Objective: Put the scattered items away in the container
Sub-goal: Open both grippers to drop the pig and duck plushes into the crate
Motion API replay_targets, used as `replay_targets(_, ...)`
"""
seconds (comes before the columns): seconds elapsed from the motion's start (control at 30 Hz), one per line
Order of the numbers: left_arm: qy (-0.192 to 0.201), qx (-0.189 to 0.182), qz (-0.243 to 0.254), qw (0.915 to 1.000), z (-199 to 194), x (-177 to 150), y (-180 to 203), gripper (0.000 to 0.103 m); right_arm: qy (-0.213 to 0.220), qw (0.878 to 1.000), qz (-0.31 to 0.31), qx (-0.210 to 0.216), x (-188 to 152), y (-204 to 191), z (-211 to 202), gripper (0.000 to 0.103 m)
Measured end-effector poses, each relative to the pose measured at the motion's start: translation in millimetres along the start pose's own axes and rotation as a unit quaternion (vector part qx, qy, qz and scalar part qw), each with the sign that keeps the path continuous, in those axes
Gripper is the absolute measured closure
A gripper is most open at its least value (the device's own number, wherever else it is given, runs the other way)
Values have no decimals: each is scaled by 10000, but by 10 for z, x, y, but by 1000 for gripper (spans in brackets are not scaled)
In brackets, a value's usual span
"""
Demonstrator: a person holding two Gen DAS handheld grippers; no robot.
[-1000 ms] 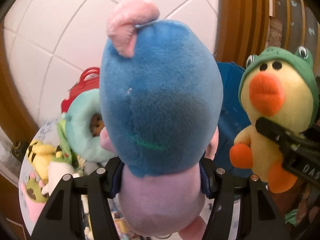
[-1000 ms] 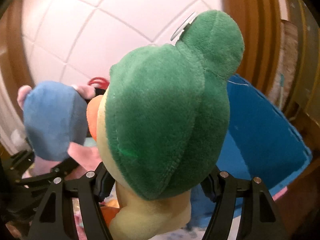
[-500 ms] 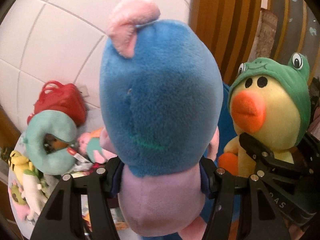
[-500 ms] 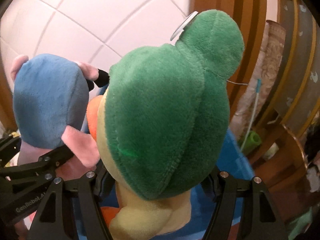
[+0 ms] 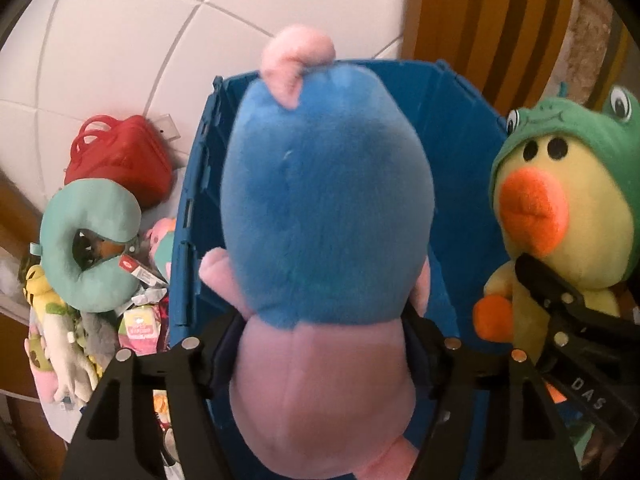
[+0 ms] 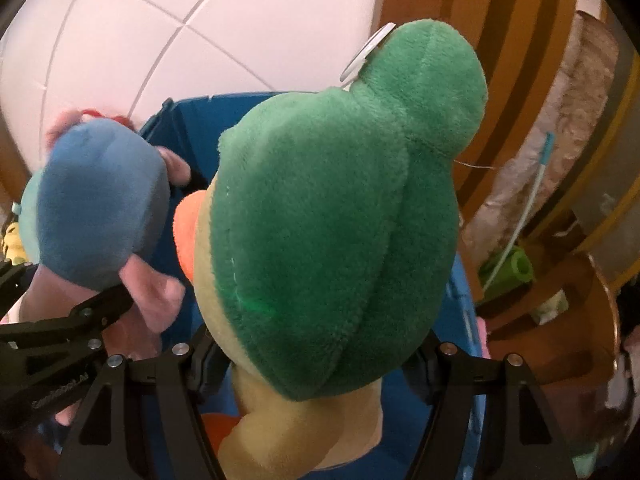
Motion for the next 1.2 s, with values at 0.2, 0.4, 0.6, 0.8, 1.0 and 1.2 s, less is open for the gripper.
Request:
replay_targets(0.2,-17,-32,69,10000,98,-35,32,32,48,9999,10,133,-100,472,461,25)
replay_targets(0.4,163,46,137,9998,-12,-96,63,17,234,9997,18,-44,44,187,176,1)
replay_targets(0.6,445,22,278,9986,-160,-164,60,15,365,9991,-15,-222,107,63,-59,1)
replay_targets(0.8,741,-109,341,9966,-396,-358,-34,15,456,9983,-44,-354,-93,81,-151,0)
replay_targets(1.0,1013,-380,290,9937,-692,-621,-204,15,652,9973,-120,-317,-354,-12,-343,0)
replay_targets(1.2,1334,-509,384,9890,-977,-927,-393,15,982,9948,-17,-262,-681,-211,-742,0)
Point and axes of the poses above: each gripper's, at about its wrist camera, not at the fingertips, and z roughly the way its jaws point, y to its right, x to its top, the point moved 1 cm from there along z, roughly the way its jaws point, and after that the axes turned 13 degrees about -z, right-handed, at the moved point
